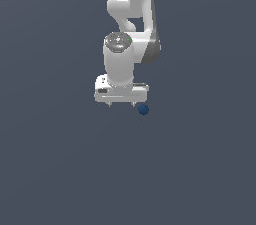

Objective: Pick up the object and move it to a goal position.

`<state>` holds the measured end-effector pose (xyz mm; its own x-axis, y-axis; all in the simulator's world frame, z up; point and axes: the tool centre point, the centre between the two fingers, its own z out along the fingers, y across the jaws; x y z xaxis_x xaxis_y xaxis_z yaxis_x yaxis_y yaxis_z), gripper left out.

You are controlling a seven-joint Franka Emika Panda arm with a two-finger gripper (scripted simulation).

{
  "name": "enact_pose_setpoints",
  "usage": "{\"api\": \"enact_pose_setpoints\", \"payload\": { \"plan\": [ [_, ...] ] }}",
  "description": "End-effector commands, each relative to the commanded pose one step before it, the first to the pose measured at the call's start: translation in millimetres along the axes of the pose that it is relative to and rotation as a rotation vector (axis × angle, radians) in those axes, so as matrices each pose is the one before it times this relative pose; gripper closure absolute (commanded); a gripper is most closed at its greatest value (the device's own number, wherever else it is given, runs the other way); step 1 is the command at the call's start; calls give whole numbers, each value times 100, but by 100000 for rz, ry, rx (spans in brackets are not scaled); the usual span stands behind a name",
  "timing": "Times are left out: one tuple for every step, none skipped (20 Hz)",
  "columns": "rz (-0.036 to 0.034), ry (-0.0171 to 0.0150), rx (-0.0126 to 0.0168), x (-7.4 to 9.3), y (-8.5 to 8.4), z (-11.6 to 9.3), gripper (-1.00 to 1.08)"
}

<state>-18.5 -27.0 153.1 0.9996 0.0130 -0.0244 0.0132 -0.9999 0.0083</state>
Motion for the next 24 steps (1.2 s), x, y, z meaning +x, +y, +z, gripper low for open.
{"api": "enact_pose_setpoints", "payload": {
  "plan": [
    [-2497, 182, -64, -353, -1179, 805, -92],
    [-1244, 124, -32, -179, -577, 397, -92],
    [-1371, 139, -27, -200, -637, 431, -92],
    [-1500, 155, -18, -223, -698, 465, -92],
    [-1633, 171, -7, -247, -760, 497, -92],
    [-1767, 186, 6, -273, -821, 529, -92],
    [-1867, 198, 23, -294, -867, 548, -92],
    [-1774, 191, 37, -284, -824, 510, -92],
    [-1647, 179, 48, -267, -765, 465, -92],
    [-1519, 166, 56, -249, -706, 421, -92],
    [-1389, 153, 61, -231, -646, 379, -92],
    [-1260, 140, 64, -211, -586, 339, -92],
    [-1129, 126, 64, -191, -525, 300, -92],
    [-997, 112, 62, -170, -464, 261, -92],
    [-866, 98, 57, -148, -403, 224, -92],
    [-732, 83, 52, -126, -341, 188, -92],
    [-600, 68, 44, -104, -280, 153, -92],
    [-467, 53, 36, -81, -217, 118, -92],
    [-335, 38, 26, -58, -156, 84, -92],
    [-199, 23, 16, -35, -93, 50, -92],
    [-68, 8, 5, -11, -32, 17, -92],
    [294, -135, -1, 50, 120, -70, -92],
    [0, 0, 0, -1, 0, 34, -92],
    [0, 0, 0, -4, 1, 102, -92]
  ]
}}
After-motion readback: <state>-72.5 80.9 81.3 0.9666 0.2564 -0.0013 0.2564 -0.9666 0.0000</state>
